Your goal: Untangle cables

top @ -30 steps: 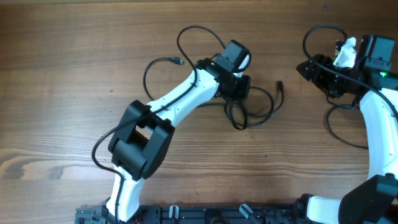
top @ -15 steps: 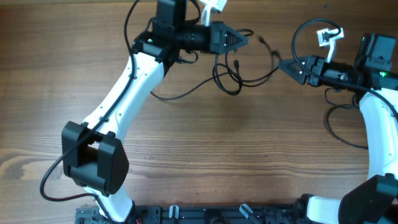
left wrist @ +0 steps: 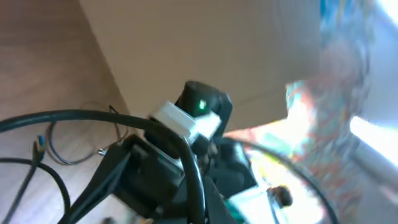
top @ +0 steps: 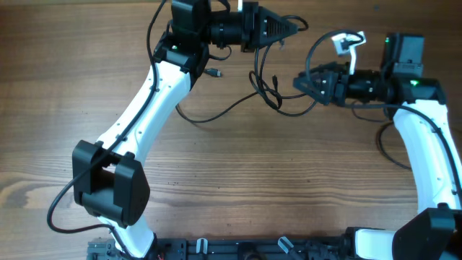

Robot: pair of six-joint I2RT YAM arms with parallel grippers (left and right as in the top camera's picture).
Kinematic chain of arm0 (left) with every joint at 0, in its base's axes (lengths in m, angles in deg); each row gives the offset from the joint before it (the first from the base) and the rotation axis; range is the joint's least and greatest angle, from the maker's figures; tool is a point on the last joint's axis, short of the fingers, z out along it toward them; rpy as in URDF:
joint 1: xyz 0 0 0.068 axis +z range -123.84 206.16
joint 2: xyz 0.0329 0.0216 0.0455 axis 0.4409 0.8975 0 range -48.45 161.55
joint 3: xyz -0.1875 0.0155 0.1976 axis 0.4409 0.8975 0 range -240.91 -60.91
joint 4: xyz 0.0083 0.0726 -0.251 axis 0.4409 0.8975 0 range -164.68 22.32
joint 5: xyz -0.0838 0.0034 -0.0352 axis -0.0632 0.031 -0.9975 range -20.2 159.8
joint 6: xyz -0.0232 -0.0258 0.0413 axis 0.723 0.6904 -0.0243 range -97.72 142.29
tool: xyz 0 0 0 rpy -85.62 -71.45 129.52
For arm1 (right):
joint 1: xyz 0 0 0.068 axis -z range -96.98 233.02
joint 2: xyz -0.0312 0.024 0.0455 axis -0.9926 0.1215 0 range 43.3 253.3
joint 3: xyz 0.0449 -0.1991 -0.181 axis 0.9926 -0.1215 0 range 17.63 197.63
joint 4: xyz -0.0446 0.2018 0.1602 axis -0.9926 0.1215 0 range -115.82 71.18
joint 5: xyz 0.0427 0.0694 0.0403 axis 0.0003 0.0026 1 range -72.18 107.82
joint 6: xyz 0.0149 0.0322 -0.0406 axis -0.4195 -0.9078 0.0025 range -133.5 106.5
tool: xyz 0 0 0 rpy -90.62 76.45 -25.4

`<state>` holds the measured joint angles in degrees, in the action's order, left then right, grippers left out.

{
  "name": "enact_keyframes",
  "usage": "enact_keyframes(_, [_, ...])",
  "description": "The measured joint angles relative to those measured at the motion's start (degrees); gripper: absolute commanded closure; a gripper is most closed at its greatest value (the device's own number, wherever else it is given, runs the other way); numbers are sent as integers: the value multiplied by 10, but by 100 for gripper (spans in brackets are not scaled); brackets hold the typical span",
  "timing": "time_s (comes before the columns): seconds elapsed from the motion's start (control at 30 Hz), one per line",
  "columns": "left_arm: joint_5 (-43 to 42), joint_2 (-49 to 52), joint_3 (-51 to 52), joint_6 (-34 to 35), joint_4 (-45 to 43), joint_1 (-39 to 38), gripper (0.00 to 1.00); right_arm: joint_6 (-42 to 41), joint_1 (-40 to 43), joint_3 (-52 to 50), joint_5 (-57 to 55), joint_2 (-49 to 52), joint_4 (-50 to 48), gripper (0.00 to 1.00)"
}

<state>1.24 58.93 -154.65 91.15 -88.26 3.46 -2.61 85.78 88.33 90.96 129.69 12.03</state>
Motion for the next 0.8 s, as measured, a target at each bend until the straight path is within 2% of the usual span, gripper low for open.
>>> enact_keyframes(0.2, [43,0,0,148,-3,0,96,30,-53,0,17,0,-31,44])
enact_keyframes(0.3, [55,0,0,180,-7,0,96,37,-74,0,19,0,-45,47])
enact_keyframes(0.4, [68,0,0,209,-7,0,96,40,-82,0,19,0,-49,57])
enact_keyframes(0.57, [96,0,0,279,-8,0,96,42,-83,0,19,0,-44,61])
enact_keyframes(0.8, [117,0,0,347,-8,0,96,25,-104,0,-1,0,-45,89])
